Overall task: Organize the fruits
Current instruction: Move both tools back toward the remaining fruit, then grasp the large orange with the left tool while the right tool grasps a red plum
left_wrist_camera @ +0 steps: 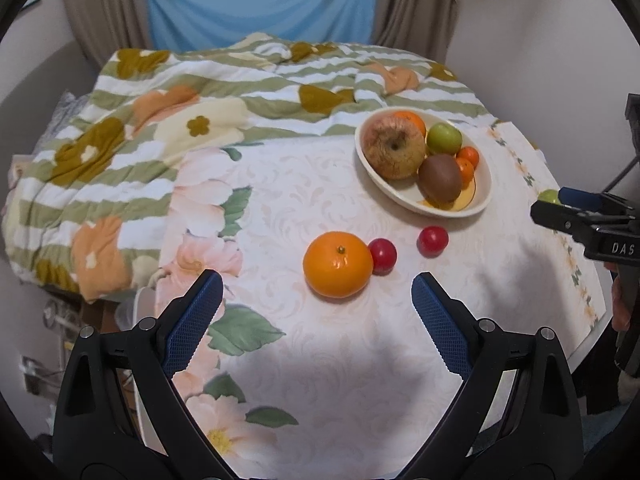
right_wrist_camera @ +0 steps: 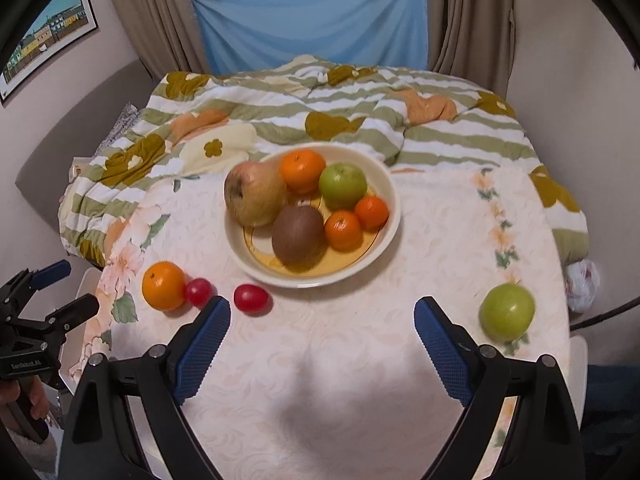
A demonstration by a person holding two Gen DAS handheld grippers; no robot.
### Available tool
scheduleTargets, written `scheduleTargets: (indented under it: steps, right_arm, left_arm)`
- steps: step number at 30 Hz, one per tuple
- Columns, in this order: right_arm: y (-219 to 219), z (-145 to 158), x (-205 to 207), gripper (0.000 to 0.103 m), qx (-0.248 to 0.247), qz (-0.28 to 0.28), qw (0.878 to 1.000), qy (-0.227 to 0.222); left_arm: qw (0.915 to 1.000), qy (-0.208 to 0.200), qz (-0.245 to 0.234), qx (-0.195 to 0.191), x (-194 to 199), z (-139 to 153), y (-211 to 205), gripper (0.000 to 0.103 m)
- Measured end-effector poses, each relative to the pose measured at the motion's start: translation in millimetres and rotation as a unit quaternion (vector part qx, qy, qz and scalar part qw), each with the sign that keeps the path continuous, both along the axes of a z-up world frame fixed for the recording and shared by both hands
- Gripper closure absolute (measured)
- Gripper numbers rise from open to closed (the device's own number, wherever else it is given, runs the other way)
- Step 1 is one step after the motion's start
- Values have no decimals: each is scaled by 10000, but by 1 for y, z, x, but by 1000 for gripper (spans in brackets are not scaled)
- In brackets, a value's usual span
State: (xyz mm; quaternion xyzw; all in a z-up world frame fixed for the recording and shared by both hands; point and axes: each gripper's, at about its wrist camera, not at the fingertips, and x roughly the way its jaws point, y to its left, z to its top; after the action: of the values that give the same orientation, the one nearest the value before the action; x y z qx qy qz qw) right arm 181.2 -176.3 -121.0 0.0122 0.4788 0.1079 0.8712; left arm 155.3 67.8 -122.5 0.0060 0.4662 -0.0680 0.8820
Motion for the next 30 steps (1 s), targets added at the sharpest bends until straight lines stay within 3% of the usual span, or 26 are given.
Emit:
scheduleTargets:
  steps: [10,24,26,28,30]
  right_arm:
    - [25,-45,6,11,-128,164,9993,321]
    - [43,-69,15,11,-26,477,9976,508]
    - [46,-71,16,11,-32,514,9973,527]
    - [50,-73,17,11,-35,549,9969,559]
    - [53,-75,18,11,-25,567,9967,580]
  left_arm:
    - [9989,392,-217,-112,28,-56,0,1]
    - [9904,615,-1220,220,55,-81,-17,1]
    - [9897,577,-1287,235,56,-82,-18,4]
    - [9891,583,-1336,229,58,-84,-18,14]
    - [9883,598,-1379,259,59,-86,-20,15]
